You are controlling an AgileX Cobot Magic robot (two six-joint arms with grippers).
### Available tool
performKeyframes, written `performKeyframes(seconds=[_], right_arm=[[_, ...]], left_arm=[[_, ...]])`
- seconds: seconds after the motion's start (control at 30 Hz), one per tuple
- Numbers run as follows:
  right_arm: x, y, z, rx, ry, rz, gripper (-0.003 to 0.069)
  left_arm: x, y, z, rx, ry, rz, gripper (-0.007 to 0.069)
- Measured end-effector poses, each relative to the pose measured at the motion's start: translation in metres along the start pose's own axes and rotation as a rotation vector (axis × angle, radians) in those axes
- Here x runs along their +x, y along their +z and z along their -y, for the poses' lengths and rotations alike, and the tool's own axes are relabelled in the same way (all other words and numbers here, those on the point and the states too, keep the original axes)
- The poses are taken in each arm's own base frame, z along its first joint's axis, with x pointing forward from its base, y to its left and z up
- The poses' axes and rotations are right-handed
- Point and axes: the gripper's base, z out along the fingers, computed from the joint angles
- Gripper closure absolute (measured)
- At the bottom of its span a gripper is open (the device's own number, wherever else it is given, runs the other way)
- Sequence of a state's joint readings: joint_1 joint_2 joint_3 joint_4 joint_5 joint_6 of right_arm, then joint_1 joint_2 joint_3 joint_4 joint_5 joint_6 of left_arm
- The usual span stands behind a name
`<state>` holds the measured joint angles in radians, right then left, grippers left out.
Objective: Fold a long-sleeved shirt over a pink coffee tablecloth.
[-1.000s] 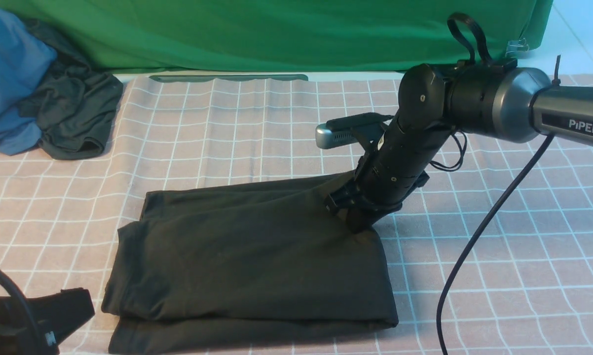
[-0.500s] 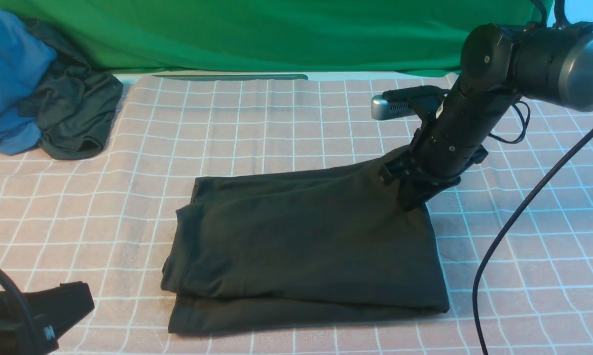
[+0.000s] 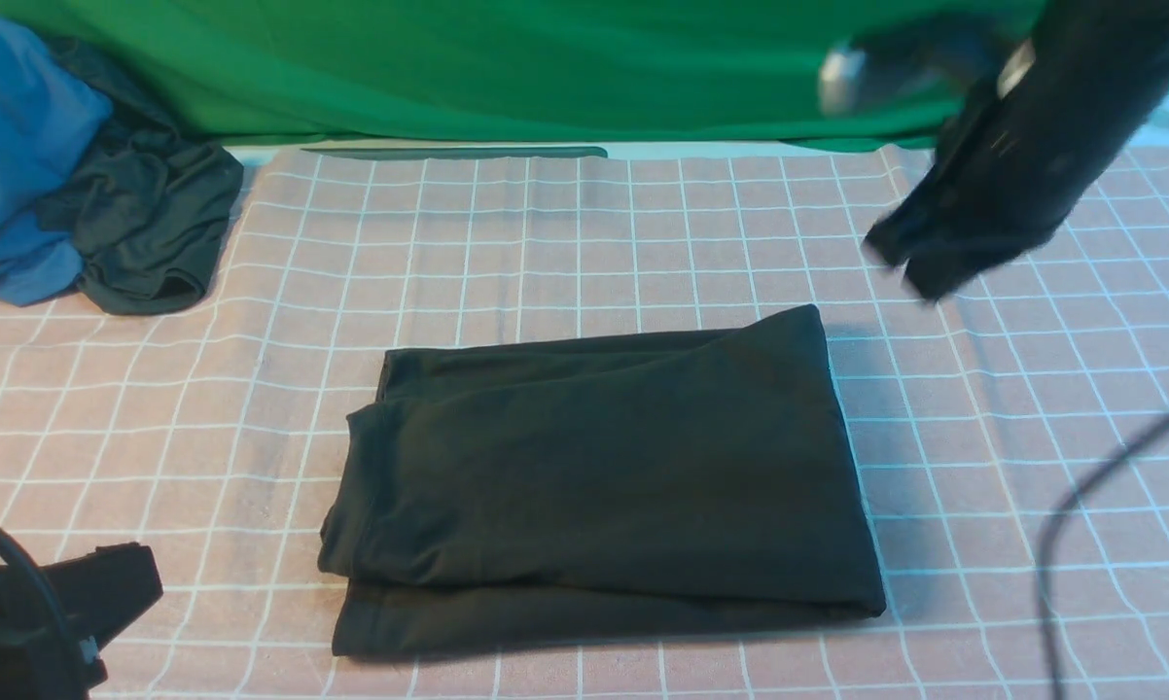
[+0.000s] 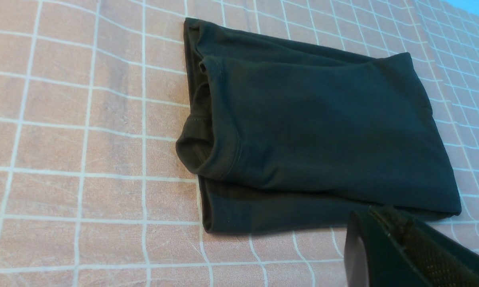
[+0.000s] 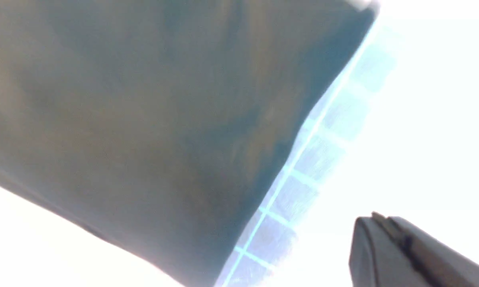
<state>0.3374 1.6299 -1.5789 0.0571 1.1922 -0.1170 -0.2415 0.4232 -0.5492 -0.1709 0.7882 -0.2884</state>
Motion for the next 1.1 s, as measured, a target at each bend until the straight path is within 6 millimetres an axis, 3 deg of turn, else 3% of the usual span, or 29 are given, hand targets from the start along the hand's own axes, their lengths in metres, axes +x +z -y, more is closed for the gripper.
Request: performKeyframes(seconds=[0.07,0.23,0.33,0.47,0.57,0.8,0.97,1.1], right_arm=[[0.014,-0.063,-0.005,0.016,0.018,0.183,0.0620],[0.063,-0.179,-0.015,0.044,0.021,0.587,0.0620],[0.102,-0.229,-0.022,0.056,0.020,0.796,0.0620],[0.162,-0.262,-0.029,0.076,0.006,0.998,0.0620],[0.201,-0.261,-0.032,0.095,-0.011,1.110,0.0620],[0.274,-0.202,-0.035,0.122,-0.020,1.289,0.0621],[0.304,-0.165,-0.035,0.117,0.006,1.444,0.0619],[0.313,-0.156,-0.035,0.124,0.008,1.554,0.0609]], left_arm=[[0.000,0.000,0.000,0.000,0.000,0.000,0.0611],[0.000,0.000,0.000,0.000,0.000,0.000,0.0611],[0.000,0.000,0.000,0.000,0.000,0.000,0.0611],[0.000,0.000,0.000,0.000,0.000,0.000,0.0611],[0.000,0.000,0.000,0.000,0.000,0.000,0.0611],[0.005,0.007,-0.003,-0.002,-0.007,0.007,0.0611],[0.004,0.013,-0.005,0.013,-0.011,0.074,0.0611],[-0.002,0.014,-0.004,0.034,-0.011,0.148,0.0611]])
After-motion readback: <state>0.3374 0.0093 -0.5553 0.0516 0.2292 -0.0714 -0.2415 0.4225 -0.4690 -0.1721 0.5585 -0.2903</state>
